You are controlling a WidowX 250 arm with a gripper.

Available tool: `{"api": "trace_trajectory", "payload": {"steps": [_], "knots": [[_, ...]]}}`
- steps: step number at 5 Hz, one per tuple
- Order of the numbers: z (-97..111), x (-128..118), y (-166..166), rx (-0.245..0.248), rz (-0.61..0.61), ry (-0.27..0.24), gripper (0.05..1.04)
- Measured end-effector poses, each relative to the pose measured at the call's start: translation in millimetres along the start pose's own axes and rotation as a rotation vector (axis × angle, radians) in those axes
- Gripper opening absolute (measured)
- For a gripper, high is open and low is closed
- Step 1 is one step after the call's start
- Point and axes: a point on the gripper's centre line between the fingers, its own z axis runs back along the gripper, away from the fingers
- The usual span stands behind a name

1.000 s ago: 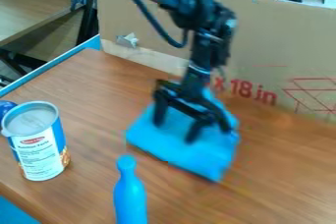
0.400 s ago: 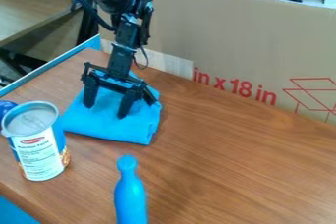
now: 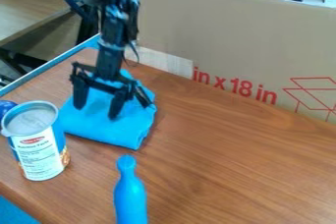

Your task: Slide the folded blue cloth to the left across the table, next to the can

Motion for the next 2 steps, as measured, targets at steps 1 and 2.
{"api": "trace_trajectory", "payload": {"steps": [1,2], "knots": [[43,-17,1,-0.074,0.004,-0.119,1.001],[63,-35,-10,-0.121,-0.048,-0.141,1.001]]}}
